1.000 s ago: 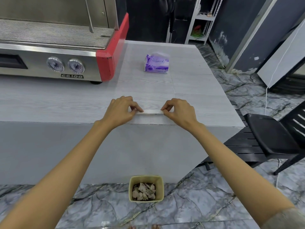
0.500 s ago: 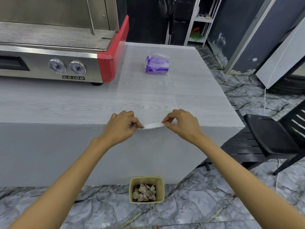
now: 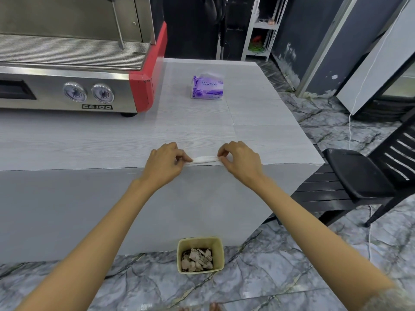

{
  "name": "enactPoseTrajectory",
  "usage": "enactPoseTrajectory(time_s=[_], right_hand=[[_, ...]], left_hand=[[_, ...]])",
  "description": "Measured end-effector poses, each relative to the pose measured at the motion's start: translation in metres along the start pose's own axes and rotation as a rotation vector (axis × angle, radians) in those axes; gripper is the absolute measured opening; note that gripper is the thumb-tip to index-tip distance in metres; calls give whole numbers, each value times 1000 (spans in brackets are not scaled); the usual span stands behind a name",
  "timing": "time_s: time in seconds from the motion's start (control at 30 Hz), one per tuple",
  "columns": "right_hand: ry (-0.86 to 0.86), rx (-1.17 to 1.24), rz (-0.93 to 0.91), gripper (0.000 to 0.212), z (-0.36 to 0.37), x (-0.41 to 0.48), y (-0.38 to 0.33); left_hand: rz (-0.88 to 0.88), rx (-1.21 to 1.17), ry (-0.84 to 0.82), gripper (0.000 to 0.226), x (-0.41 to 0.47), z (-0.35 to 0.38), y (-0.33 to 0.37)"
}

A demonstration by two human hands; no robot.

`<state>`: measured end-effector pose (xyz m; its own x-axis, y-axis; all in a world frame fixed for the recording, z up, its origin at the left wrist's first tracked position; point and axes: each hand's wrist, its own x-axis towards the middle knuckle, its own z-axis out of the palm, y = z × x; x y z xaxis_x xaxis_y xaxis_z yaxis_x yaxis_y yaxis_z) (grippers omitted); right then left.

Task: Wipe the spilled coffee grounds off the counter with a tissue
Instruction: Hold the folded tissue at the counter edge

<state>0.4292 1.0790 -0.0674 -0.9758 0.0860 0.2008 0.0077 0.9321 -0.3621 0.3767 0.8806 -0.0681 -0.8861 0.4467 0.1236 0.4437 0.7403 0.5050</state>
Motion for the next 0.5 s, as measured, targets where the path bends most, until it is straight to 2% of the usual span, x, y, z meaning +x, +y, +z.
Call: enactPoseTrajectory(time_s=[0.17,0.3,0.4,0.5], right_hand=[[11,9,-88,12,2,-28,0],[-46,188,-56,6,22,-60,11],[-142,488,134,3,47,-83,25],[-236,760,406,11,81,-101,45]], left_hand=[[59,29,-95,22,-24,6,-3],[0,-143,-220,17,-48,24,-12],[-77,-227,-311,12,-64,50,-16],[-250,-387,-373,16,-76,92,-31]])
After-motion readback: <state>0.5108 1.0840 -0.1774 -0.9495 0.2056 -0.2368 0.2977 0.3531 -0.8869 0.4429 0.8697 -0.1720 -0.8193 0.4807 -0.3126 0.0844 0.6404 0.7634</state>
